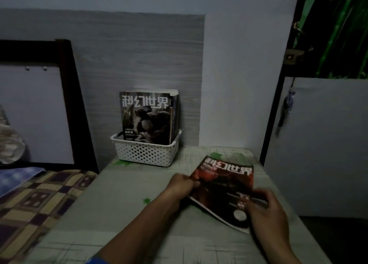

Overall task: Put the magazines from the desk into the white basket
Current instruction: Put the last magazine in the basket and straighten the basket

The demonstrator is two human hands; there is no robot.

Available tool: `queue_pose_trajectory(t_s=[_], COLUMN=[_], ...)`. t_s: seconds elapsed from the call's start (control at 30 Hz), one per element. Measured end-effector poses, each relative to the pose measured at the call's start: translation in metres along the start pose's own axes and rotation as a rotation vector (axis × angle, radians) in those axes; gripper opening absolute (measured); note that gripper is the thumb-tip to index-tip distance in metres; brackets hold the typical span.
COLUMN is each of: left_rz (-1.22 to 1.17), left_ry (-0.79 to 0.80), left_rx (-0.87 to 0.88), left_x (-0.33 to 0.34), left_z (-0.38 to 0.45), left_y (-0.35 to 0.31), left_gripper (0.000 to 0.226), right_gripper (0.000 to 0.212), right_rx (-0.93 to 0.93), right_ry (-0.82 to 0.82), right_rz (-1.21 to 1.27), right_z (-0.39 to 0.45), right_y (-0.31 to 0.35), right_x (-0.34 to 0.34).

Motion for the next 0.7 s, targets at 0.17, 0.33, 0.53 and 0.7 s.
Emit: queue_pose_trajectory(t_s=[0.17,0.33,0.53,0.7], left_rz=[-0.148,-0.235,0.065,0.161], left_ry=[0.165,0.065,-0.454,-0.684], left_rx=[0.231,0.485,0.816,0.768], left_x=[-0.027,-0.105,-0.212,-0.257], left_z=[-0.028,-0.033,-0.01,0.043], left_y=[0.02,0.004,-0.107,-0.116], left_gripper=[0.02,0.028,0.026,0.015], right_gripper=[0.065,0.019,0.014,0.009], right_rx=[0.289,0.205,-0.378,-0.509], right_ry=[0.171,0.395,0.255,0.213], right_rz=[0.333,0.524,0.57,0.466], right_z=[0.023,0.036,0.081,0.106], right_y=[0.013,0.086,0.243,0.277], right_x=[0.035,0.071,0.112,0.182])
Point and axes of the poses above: each hand's wrist, its own z-axis towards the middle knuckle, its own x-axis out of the palm, y = z × x, the point moved 6 cm from there along z, towards the middle knuckle, and after that the axes turned 6 degrees about -x, right-handed, at the moved point
